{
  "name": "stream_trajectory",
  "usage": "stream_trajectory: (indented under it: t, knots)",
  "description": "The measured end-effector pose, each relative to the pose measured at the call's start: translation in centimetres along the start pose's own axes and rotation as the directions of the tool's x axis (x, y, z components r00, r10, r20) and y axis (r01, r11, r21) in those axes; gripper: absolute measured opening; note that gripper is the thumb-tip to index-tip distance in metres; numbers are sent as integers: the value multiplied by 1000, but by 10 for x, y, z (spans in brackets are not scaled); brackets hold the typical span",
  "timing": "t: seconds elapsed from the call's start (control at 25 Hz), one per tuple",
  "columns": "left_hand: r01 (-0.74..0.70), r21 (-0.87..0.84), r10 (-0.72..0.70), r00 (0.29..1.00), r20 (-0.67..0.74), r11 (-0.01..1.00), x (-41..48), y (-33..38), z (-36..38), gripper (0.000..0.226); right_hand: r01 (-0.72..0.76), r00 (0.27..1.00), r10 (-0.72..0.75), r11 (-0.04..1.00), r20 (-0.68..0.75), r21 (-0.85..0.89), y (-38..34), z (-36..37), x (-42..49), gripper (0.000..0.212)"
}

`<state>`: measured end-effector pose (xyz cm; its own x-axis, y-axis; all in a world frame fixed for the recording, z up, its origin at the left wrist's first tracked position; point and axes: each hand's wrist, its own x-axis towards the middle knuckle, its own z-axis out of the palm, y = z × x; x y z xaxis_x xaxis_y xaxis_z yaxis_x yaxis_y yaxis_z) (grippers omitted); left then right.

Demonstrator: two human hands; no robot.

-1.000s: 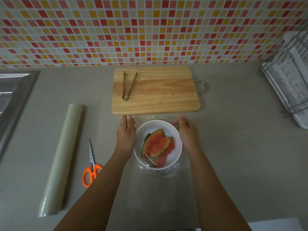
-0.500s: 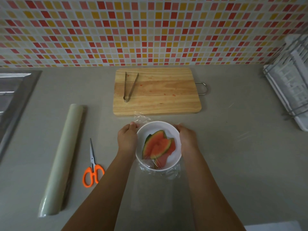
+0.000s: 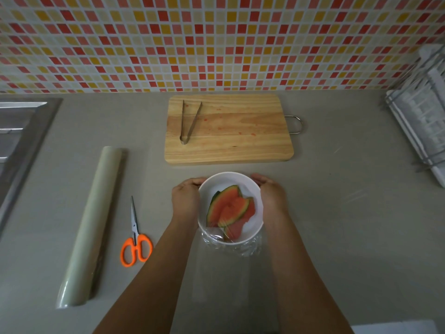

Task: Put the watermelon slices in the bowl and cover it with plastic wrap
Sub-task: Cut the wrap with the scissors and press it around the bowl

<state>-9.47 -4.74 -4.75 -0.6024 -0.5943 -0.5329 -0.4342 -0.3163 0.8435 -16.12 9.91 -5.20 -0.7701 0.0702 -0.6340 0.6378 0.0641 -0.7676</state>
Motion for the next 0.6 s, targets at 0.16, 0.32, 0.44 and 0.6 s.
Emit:
stream_trajectory:
  t: [0.16, 0.32, 0.44, 0.6]
  knots:
    - [75, 170, -70, 997, -37, 983, 4, -1, 1, 26, -38, 999, 39, 990, 7, -139, 2, 1, 5, 31]
    - [17, 562, -13, 1000, -11, 827, 3, -1, -3, 30, 93, 993, -121, 815, -11, -572, 1, -3, 2, 29]
    - [43, 470, -41, 999, -15, 882, 8, -2, -4, 29, 116, 974, -219, 700, -57, -705, -1, -6, -2, 30]
    - [175, 406, -174, 984, -40, 897, 15, 1, -22, 18, 84, 959, -242, 739, -146, -668, -3, -14, -9, 30]
